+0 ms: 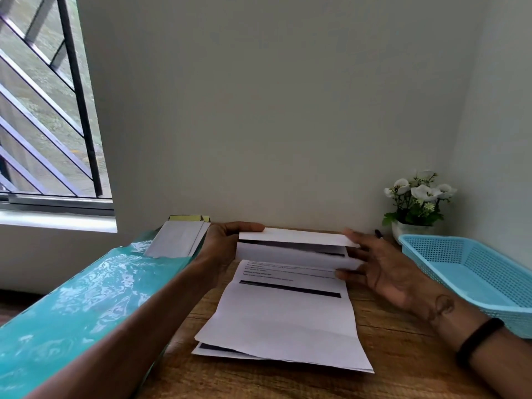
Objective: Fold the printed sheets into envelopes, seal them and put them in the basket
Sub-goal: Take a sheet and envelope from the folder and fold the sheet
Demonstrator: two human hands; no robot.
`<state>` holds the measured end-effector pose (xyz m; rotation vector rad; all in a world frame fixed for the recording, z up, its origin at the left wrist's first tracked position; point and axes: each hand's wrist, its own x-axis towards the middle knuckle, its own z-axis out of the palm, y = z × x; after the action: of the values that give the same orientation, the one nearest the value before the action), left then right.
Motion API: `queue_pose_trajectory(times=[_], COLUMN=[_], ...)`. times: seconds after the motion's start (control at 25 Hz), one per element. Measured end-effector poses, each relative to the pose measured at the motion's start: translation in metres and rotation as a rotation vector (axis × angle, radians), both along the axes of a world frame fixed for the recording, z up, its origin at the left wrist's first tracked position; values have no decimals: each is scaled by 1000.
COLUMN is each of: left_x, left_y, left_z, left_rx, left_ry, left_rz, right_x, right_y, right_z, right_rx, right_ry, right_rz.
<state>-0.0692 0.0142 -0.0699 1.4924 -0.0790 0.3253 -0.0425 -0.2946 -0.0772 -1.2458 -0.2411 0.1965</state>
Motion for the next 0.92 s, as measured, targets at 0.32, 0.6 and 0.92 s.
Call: queue_pose_trajectory(times=[0.32,0.6,0.92], left_x=[-11,-18,-12], left_y=[-6,-13,-5], left_z=[13,11,11], left_rx=[-198,67,-302], left_ry=[152,228,329], left_rz=[-87,-116,-133], right_x=[-1,-3,-2], right_y=[1,1,3], right_z=[-8,-5,-5], right_rx=[-38,-108,15], right_ry=[-98,-96,-92], right_rz=[-83,-174,-149])
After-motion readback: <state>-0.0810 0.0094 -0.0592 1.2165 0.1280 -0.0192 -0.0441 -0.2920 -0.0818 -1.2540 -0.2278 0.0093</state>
